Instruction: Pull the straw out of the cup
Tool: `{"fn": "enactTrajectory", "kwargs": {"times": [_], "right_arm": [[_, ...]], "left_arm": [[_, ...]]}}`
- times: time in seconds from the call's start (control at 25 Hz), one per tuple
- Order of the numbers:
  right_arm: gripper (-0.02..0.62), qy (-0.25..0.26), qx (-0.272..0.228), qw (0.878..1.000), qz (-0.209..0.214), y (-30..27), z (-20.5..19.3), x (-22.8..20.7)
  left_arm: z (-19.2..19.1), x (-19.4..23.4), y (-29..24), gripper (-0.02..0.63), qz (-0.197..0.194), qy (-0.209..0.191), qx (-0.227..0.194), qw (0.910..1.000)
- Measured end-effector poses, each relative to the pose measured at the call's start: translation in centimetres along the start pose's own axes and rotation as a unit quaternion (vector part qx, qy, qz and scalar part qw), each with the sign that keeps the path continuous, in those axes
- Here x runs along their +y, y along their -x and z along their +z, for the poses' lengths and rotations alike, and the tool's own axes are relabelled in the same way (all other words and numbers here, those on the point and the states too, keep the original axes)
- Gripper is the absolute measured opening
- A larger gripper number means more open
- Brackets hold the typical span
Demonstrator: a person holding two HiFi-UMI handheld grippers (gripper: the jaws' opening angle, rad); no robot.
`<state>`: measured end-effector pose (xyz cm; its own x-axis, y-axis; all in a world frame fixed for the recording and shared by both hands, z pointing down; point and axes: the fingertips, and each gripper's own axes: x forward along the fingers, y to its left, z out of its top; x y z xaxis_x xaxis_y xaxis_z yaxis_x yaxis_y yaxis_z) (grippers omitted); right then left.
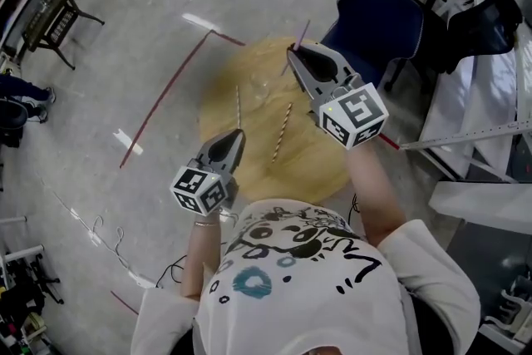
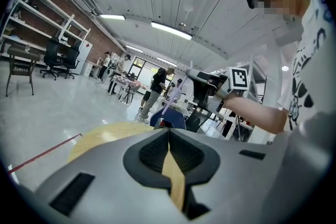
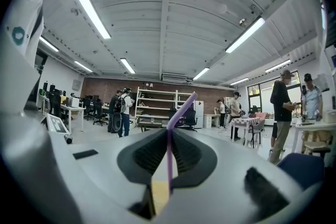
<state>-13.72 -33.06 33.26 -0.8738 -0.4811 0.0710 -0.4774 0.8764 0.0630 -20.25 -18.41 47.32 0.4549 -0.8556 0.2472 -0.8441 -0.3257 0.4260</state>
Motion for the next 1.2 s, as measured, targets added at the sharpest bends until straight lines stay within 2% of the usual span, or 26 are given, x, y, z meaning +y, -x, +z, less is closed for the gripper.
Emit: {"fn": "enactTrajectory", "kwargs": {"times": [0.16,0.4,1.2], "right_arm": [[0.041,0.019,-0.006,1.000,-0.012,2.2,1.2,-0.7],[0.042,0.014,-0.010,0.999,-0.029,5.2,2.2,-1.2],[0.041,0.004,0.008,0.998,-0.061,12.4,-0.3,-3.1]], "left_arm": [[0.2,-1.3,-0.5,0.018,-0.007,-0.007,-0.005,0.9999],[1.1,-3.2,-0.5,0.018,-0.019,-0.022,-0.012,0.9995],[0.7,-4.7,-1.8,0.018,-0.011,-0.045,-0.004,0.9989]]}}
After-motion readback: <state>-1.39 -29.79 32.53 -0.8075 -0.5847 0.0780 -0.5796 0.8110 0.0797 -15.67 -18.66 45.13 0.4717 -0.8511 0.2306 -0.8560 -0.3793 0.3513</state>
